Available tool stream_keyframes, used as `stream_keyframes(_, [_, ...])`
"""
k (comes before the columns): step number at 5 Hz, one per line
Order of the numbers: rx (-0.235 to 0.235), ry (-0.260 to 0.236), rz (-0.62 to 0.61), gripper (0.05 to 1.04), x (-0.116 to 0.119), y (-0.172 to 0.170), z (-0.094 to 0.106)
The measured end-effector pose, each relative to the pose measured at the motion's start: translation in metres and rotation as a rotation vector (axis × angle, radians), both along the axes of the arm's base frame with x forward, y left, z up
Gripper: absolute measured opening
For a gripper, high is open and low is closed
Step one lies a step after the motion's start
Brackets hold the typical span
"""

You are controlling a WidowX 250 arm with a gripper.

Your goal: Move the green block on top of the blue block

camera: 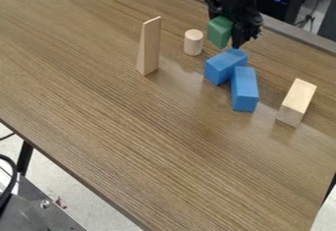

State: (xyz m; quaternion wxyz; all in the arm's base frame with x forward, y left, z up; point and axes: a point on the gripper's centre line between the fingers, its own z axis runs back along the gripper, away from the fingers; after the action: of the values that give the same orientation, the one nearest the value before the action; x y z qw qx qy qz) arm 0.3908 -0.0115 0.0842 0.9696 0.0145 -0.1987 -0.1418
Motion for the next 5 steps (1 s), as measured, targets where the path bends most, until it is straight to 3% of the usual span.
stream_keyframes(1, [-0.021, 0.053, -0.023, 0.61, 0.001, -0.005, -0.007])
stream_keyframes(3, [0.003, 0.065, -0.03, 0.61, 0.004, -0.002, -0.017])
stream_keyframes(5, [-0.005, 0.077, -0.034, 0.61, 0.009, -0.003, -0.023])
